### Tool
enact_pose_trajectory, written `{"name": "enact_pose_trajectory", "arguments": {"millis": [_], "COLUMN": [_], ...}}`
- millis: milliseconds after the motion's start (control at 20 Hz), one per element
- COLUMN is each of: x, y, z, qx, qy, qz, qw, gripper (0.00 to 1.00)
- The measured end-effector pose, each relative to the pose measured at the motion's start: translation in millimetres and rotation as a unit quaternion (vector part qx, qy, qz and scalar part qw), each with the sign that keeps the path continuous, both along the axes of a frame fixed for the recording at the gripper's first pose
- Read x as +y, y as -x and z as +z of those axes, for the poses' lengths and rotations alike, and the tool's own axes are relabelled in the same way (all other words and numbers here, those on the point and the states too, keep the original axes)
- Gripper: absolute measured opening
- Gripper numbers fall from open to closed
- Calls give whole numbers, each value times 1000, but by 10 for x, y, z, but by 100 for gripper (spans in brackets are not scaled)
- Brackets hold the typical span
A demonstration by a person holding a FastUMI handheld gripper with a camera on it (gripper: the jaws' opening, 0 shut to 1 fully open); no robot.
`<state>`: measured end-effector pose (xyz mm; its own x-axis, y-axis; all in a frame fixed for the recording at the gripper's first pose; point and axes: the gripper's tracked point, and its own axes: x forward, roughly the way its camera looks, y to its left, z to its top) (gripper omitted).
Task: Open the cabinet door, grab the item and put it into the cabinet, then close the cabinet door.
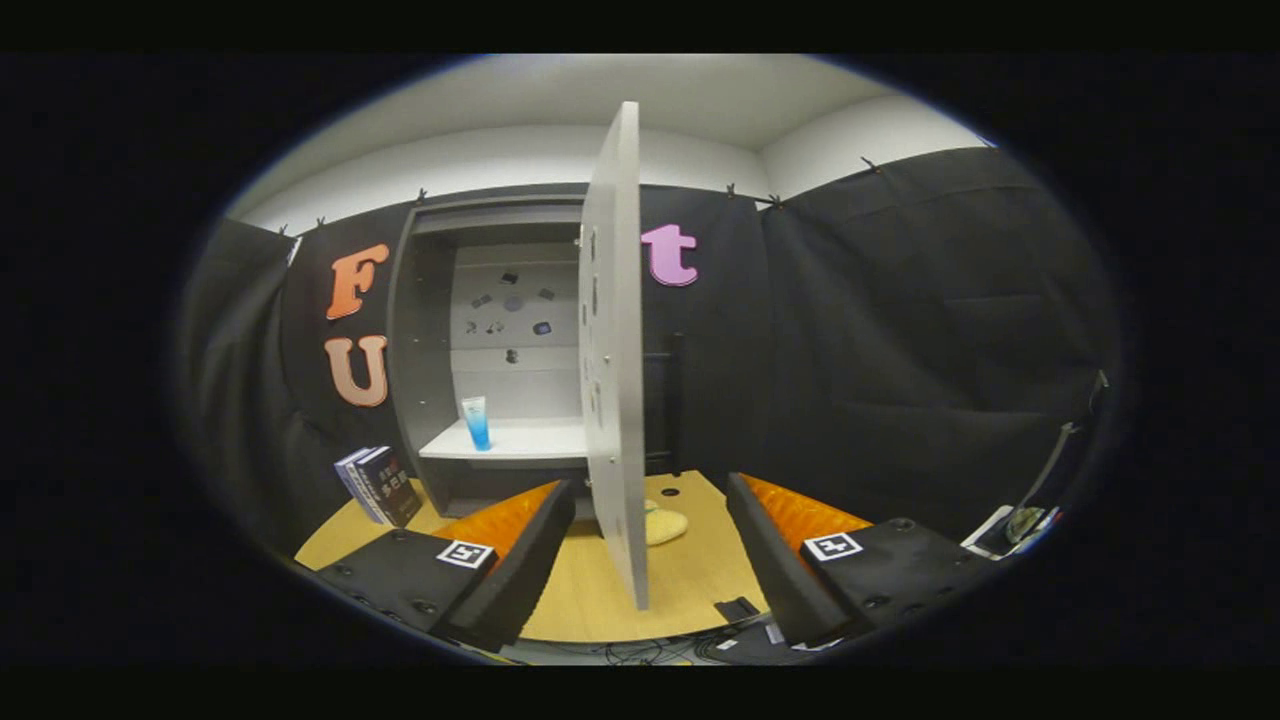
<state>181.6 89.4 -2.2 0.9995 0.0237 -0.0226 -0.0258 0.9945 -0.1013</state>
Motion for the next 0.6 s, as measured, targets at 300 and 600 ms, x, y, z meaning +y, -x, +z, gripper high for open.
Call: {"name": "enact_pose_trajectory", "arguments": {"millis": [300, 600], "x": [-368, -393], "y": [-248, -444], "z": [-253, -516], "qx": [17, 33], "qy": [-9, -8], "qz": [0, 18], "qw": [1000, 999], "gripper": [97, 97]}}
